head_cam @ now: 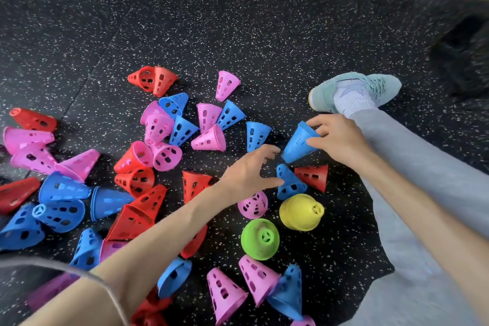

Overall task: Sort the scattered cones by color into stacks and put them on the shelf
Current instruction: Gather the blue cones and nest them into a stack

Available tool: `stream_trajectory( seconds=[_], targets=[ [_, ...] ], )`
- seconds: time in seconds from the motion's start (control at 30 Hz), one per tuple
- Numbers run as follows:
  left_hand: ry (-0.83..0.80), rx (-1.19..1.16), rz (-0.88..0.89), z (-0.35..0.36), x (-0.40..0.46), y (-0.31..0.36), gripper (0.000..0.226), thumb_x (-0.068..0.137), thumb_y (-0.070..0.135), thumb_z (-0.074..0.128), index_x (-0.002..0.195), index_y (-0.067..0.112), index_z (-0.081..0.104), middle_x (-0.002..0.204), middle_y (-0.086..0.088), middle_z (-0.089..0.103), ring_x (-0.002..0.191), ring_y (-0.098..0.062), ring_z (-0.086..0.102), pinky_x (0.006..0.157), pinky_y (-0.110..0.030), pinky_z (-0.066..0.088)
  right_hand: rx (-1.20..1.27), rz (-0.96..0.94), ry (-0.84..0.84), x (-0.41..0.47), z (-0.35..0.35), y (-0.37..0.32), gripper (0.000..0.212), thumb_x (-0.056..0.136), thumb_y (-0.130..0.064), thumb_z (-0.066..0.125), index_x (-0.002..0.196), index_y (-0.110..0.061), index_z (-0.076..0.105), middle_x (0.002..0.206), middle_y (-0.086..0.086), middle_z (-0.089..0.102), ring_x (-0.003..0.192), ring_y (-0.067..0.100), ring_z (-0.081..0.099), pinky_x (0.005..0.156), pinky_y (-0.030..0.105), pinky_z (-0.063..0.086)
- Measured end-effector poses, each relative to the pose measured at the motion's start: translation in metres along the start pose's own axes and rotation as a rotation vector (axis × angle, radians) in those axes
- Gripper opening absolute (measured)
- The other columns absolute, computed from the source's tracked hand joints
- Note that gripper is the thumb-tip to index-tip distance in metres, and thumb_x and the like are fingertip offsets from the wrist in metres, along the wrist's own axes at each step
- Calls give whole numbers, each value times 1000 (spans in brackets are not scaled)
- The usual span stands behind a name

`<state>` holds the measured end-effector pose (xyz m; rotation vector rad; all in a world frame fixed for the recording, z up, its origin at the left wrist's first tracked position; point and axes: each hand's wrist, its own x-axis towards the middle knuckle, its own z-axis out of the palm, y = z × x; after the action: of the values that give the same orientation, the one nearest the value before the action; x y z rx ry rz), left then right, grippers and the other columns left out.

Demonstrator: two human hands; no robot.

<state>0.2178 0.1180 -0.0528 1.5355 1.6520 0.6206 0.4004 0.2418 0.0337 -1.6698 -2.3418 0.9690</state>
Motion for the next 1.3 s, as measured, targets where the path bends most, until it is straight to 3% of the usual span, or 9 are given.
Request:
stream_trajectory(
  seconds=[0.1, 0.2, 0.5, 0.63, 0.73, 0.97, 1.13, 1.2, 1.3],
  targets=[
    [-79, -67, -46, 6, 20, 2, 89, 81, 38, 85, 149, 24, 29, 146, -2, 50, 129, -13, 49, 108, -34, 42, -43, 51, 31, 3, -1, 5, 31, 86, -16, 71, 111, -35, 70, 90, -10, 72, 82, 10, 67, 73, 31, 51],
    [-133, -84, -97, 15, 29, 4, 100, 77, 38, 88, 151, 22, 22, 149, -6, 46, 134, -17, 47, 107, -29, 39, -103, 88, 65, 6, -4, 4, 32, 87, -15, 70, 114, -32, 70, 100, -6, 75, 91, 18, 68, 83, 37, 55],
    [-235, -70, -184, 18, 32, -4, 104, 80, 37, 85, 156, 27, 15, 150, -5, 49, 130, -18, 47, 96, -27, 37, -78, 81, 28, 4, -3, 6, 32, 87, -14, 70, 115, -30, 71, 91, -8, 72, 89, 16, 68, 78, 34, 52],
    [-230, -14, -159, 20, 35, -2, 104, 78, 39, 85, 156, 28, 17, 147, -6, 51, 126, -18, 51, 97, -28, 41, -78, 88, 25, 2, -3, 2, 31, 86, -16, 69, 112, -33, 70, 91, -10, 74, 90, 17, 69, 84, 40, 56],
    [-138, -6, -151, 19, 34, 1, 100, 78, 46, 84, 155, 25, 23, 142, -6, 52, 127, -16, 51, 98, -27, 41, -53, 79, 51, 1, -3, 1, 31, 85, -17, 69, 111, -34, 69, 84, -12, 70, 90, 18, 69, 84, 40, 55],
    [291, -172, -256, 3, 13, 2, 78, 81, 49, 80, 146, 28, 42, 123, -2, 45, 97, -4, 51, 72, -9, 36, 73, 16, 161, -1, 2, -10, 32, 91, -17, 69, 121, -27, 68, 88, -11, 68, 89, 14, 66, 70, 28, 46],
    [567, -362, -369, -5, -4, -4, 79, 72, 74, 70, 135, 29, 55, 120, -11, 59, 100, -18, 60, 89, -34, 53, 168, -46, 183, -8, 2, -20, 31, 91, -16, 68, 119, -29, 69, 88, -12, 72, 81, 6, 66, 70, 23, 46],
    [629, -417, -374, -6, -9, -4, 82, 67, 83, 63, 132, 33, 58, 119, -8, 62, 104, -19, 62, 94, -37, 54, 229, -91, 113, -11, 5, -24, 31, 90, -14, 70, 117, -30, 70, 89, -13, 74, 79, -2, 66, 72, 17, 46],
    [631, -467, -330, -6, -13, -1, 74, 69, 83, 65, 128, 38, 60, 120, -5, 64, 109, -18, 62, 98, -38, 53, 251, -162, 24, -15, 19, -31, 32, 89, -14, 72, 116, -31, 70, 89, -14, 76, 80, -5, 68, 81, 20, 51]
  ],
)
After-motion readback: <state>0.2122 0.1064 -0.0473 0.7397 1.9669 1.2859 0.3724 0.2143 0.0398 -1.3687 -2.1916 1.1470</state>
